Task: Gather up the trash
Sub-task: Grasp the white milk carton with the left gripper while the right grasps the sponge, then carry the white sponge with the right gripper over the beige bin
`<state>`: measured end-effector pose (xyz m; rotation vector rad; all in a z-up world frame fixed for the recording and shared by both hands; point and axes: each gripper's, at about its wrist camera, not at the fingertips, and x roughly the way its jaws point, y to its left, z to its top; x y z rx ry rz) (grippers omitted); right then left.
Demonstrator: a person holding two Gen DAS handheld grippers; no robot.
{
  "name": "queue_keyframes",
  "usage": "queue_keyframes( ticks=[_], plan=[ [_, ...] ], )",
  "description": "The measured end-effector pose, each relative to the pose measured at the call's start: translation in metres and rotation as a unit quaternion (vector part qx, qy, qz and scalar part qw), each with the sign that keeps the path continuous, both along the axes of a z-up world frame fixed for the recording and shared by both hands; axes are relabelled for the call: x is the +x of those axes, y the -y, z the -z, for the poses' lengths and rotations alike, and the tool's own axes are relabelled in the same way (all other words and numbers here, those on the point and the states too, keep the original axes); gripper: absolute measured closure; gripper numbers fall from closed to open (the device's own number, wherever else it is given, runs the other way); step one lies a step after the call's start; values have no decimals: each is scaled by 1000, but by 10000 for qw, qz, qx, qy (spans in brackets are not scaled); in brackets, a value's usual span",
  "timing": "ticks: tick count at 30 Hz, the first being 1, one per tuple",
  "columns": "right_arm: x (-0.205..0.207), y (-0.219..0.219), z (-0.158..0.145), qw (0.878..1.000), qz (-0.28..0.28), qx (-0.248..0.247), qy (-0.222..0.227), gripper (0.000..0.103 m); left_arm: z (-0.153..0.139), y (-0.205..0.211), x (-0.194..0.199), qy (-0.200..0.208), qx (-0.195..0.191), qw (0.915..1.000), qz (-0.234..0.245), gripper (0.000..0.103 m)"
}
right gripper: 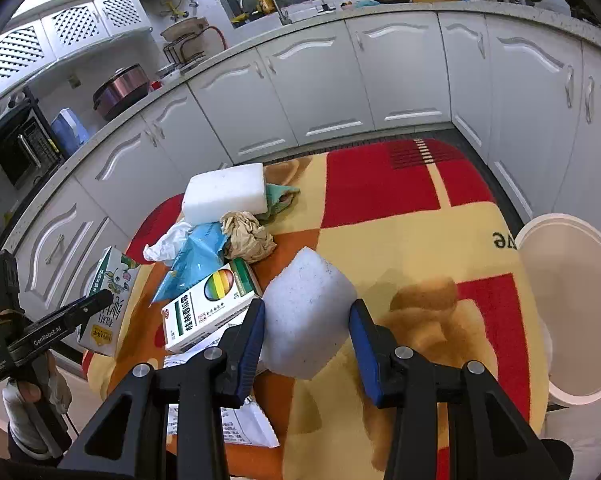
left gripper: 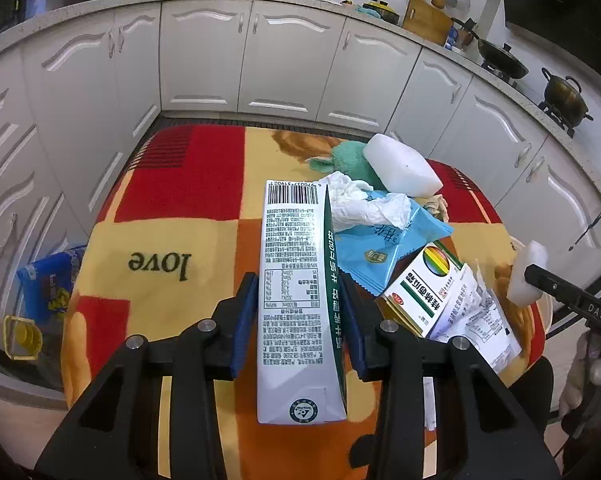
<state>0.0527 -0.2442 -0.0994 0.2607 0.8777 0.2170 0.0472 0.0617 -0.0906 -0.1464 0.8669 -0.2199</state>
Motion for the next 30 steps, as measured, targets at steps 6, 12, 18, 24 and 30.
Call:
queue_keyframes(
  ticks=[6, 12, 18, 24, 30],
  plan=[
    [-5, 1, -9, 9999, -2, -27, 108, 62, -10, 2, -6, 121, 16, 9999, -2, 66],
    [-9, 0, -14, 9998, -58, -39, 174, 62, -29, 4, -14, 330, -25, 9994, 49, 66],
    [-10, 2, -18, 9997, -86, -56, 228, 62, -50, 17, -19, 549, -64, 9982, 213, 66],
    [-12, 10, -21, 9996, -24, -54, 275, 62, -64, 46, -10, 651, -105, 9965, 505, 66],
    [-17, 27, -25, 9993, 138, -114, 317, 62, -70, 86, 3, 649, -135, 9940, 866, 66]
  ],
)
